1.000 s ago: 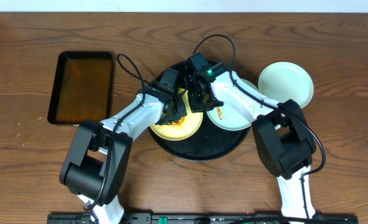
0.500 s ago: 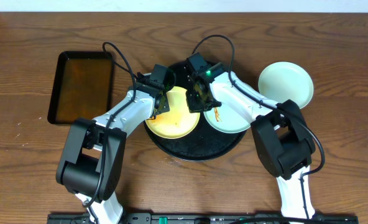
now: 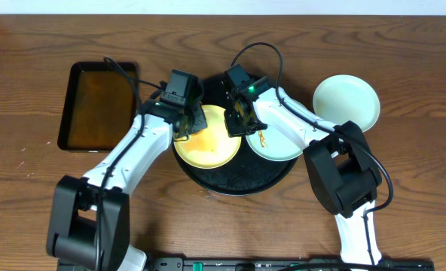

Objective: Clean dirty plates on tray and stack at the side
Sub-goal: 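Scrub the yellow plate with the sponge while the right gripper holds it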

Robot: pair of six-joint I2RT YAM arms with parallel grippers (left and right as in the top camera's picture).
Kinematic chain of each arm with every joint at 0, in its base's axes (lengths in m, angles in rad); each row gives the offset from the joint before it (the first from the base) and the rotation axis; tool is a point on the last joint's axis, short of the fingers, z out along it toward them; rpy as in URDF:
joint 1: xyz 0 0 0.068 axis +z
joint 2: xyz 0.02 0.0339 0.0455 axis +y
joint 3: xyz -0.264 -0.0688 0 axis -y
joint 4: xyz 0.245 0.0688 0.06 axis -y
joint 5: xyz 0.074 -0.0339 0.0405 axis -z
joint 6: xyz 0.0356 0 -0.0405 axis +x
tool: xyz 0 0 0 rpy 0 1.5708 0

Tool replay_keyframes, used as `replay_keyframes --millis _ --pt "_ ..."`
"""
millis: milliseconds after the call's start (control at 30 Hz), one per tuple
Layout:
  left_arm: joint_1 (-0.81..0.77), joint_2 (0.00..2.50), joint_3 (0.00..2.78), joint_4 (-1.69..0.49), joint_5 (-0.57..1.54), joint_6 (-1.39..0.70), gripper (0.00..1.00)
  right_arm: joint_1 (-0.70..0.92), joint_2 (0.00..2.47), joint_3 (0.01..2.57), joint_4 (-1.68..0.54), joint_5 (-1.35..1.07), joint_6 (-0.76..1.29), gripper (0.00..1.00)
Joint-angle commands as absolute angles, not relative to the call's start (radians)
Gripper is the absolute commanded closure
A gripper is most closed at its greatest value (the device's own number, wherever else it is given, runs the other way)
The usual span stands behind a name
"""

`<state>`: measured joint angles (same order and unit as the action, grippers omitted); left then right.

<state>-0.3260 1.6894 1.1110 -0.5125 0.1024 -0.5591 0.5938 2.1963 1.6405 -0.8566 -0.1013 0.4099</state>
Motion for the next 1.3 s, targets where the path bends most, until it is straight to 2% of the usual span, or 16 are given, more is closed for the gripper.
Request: replay_keyframes --millis 0,167,367,667,933,1267 --pt "-0.366 1.732 1.082 -0.513 0.228 -0.639 0.92 0.596 2.224 1.610 -0.871 -0.057 0.412 0.99" --pt "-0.426 1.792 1.081 -0.515 0.226 -0.638 0.92 0.596 2.224 1.610 -0.871 -0.057 0.412 0.99" --pt "-0.427 1.835 1.081 -0.543 0.200 -0.638 0.92 0.596 2.224 1.610 -0.872 -0.057 0.411 0.99" --pt "-0.427 1.837 1.081 -0.676 -0.044 -0.638 0.92 0.596 2.224 1.610 -0.871 -0.057 0.411 0.99" --pt "-0.421 1.826 1.102 -0.722 -0.427 -0.621 0.92 0.596 2.224 1.610 -0.871 -0.057 0.411 0.99" --pt "-0.372 1.680 1.219 -0.721 -0.448 -0.607 0.92 0.597 2.223 1.611 -0.862 -0.057 0.411 0.99"
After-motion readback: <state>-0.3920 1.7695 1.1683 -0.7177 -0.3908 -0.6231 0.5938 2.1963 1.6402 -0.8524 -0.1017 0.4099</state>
